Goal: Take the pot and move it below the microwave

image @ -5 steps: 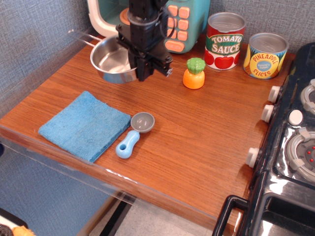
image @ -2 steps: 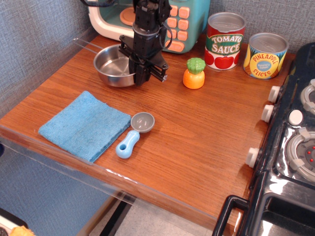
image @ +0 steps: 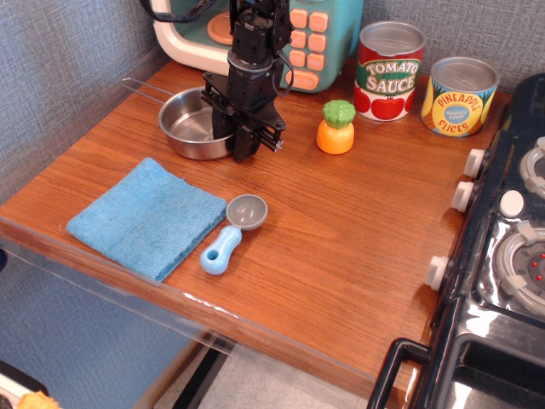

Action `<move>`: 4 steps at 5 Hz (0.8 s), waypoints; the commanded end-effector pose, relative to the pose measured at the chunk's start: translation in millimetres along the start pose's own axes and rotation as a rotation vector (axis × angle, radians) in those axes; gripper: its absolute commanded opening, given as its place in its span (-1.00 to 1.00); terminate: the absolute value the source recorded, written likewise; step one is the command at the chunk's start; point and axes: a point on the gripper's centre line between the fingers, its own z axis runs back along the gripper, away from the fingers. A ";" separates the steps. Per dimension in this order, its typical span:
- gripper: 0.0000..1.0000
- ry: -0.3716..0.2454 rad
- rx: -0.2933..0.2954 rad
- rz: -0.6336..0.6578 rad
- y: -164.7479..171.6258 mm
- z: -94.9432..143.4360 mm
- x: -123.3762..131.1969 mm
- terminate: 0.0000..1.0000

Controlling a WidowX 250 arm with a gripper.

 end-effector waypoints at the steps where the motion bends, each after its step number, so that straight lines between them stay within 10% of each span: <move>1: 1.00 -0.204 0.010 0.119 4.4 64.3 -37.4 -1.00; 4: 1.00 -0.246 -0.086 0.199 -1.5 80.5 -58.9 -1.00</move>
